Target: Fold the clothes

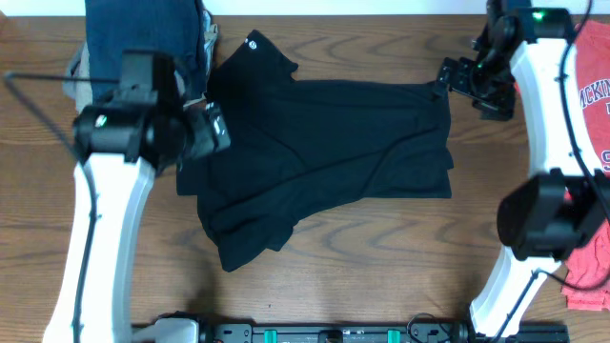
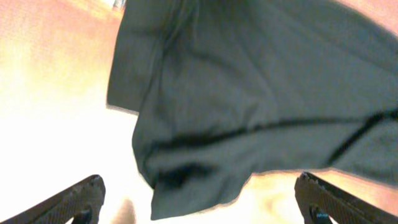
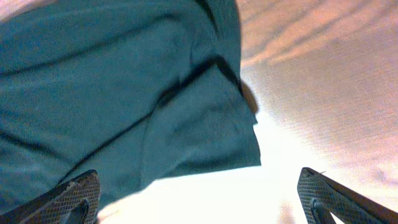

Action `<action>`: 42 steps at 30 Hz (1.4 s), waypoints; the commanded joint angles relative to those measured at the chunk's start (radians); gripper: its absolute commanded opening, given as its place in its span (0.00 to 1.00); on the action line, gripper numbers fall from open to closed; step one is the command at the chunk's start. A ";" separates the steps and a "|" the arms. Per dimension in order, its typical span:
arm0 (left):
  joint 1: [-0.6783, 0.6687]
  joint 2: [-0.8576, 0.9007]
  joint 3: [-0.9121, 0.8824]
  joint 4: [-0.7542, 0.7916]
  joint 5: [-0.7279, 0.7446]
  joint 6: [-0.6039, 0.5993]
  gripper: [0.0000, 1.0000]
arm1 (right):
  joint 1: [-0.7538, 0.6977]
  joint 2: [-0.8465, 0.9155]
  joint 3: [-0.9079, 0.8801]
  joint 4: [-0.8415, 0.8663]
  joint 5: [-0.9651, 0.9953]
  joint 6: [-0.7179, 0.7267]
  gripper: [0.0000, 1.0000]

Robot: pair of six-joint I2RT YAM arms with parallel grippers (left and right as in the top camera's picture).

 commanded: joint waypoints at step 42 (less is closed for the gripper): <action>0.002 0.088 -0.766 0.287 0.189 -0.058 0.70 | 0.132 -0.227 -0.349 0.154 0.159 0.036 0.99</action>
